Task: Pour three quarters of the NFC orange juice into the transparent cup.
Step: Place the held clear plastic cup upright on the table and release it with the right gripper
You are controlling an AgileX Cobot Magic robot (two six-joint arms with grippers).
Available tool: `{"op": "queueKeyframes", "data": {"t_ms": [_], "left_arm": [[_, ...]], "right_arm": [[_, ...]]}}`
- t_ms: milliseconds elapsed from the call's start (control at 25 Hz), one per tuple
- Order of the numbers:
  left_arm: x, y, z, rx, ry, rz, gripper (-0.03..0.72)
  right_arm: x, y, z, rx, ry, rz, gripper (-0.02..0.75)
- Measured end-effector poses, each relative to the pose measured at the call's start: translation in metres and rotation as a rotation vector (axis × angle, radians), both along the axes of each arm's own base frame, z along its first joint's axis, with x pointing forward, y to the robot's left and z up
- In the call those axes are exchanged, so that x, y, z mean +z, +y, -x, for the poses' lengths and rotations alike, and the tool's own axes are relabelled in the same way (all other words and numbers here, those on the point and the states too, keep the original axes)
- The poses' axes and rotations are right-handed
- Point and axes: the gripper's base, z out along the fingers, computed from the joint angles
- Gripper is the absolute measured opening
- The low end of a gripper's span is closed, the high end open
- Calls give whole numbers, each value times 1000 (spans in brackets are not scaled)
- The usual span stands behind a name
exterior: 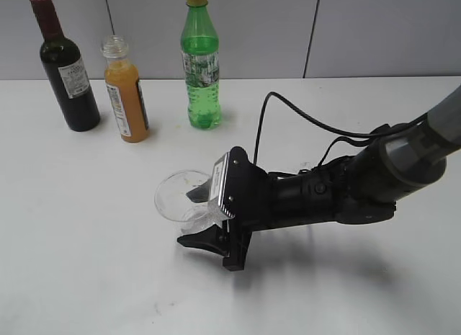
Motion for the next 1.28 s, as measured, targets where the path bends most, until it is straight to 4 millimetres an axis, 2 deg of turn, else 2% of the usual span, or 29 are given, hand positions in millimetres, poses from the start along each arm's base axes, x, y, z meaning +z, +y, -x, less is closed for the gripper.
{"op": "queueKeyframes", "data": {"t_ms": [160, 360, 680, 880, 1160, 1280], "left_arm": [[0, 0, 0, 0, 0, 0, 584], [0, 0, 0, 0, 0, 0, 584], [0, 0, 0, 0, 0, 0, 584], [0, 0, 0, 0, 0, 0, 584], [0, 0, 0, 0, 0, 0, 584], [0, 0, 0, 0, 0, 0, 584]], "right_arm": [[-1, -1, -1, -14, 15, 14, 555], [9, -9, -3, -90, 16, 114, 555], [14, -21, 6, -130, 30, 183, 558], [15, -29, 5, -225, 87, 251, 654], [43, -45, 0, -395, 93, 372, 668], [55, -52, 7, -403, 71, 392, 668]]}}
